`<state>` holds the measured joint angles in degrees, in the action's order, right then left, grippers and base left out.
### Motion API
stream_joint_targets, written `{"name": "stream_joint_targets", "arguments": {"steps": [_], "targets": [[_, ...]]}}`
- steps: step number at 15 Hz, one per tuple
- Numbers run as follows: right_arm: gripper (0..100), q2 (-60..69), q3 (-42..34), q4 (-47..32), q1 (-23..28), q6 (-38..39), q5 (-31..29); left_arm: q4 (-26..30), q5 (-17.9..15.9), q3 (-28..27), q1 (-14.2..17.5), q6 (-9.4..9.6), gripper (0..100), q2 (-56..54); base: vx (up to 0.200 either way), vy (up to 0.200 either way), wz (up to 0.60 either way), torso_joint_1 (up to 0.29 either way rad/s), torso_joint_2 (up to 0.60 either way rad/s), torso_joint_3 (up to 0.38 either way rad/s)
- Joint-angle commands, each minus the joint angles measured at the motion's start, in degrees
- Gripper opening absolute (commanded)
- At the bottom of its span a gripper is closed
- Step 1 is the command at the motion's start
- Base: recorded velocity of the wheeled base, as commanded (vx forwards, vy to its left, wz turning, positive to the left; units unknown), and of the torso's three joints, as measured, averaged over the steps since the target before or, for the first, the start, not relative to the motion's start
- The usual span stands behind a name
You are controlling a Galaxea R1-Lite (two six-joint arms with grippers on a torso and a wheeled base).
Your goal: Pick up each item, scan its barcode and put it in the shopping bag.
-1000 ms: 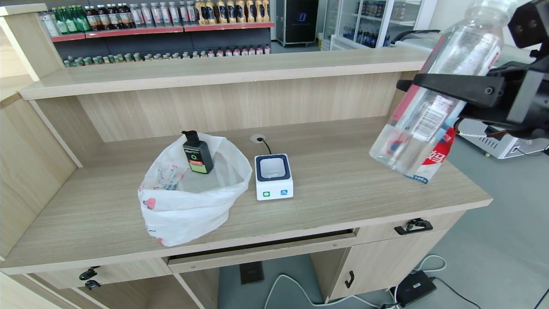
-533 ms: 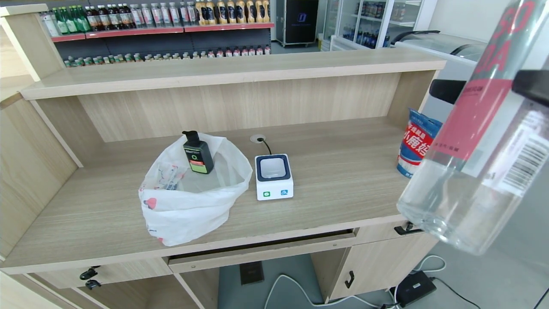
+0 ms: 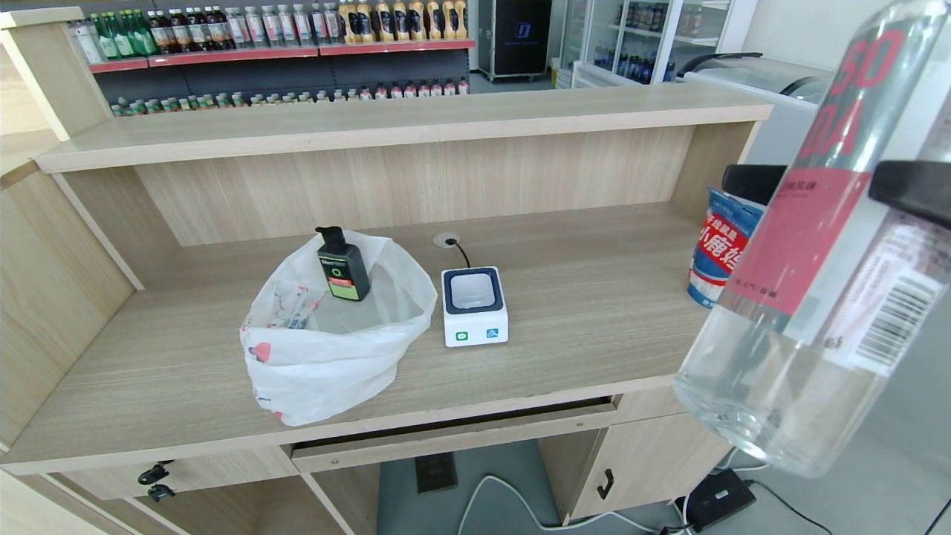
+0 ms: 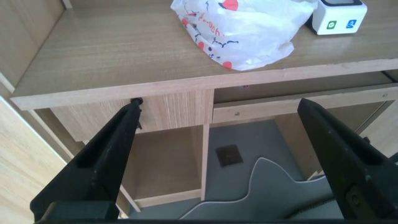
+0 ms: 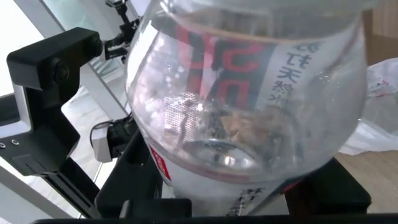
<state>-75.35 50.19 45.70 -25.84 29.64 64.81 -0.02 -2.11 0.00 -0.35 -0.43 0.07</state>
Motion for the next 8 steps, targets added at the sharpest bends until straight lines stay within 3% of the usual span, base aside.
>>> {"name": "stream_joint_targets", "arguments": {"steps": [1,8], "targets": [[0,-0.76,0.44,-0.26,-0.44,-0.1,0.06,0.02,0.0,0.0,0.0,-0.01,100,0.01,0.0,0.0,0.0,0.0,0.0,0.0],[0,1.17,-1.32,-0.26,-5.18,-0.28,-0.38,-0.06,0.0,0.0,0.0,-0.01,100,0.01,0.0,0.0,0.0,0.0,0.0,0.0]]}}
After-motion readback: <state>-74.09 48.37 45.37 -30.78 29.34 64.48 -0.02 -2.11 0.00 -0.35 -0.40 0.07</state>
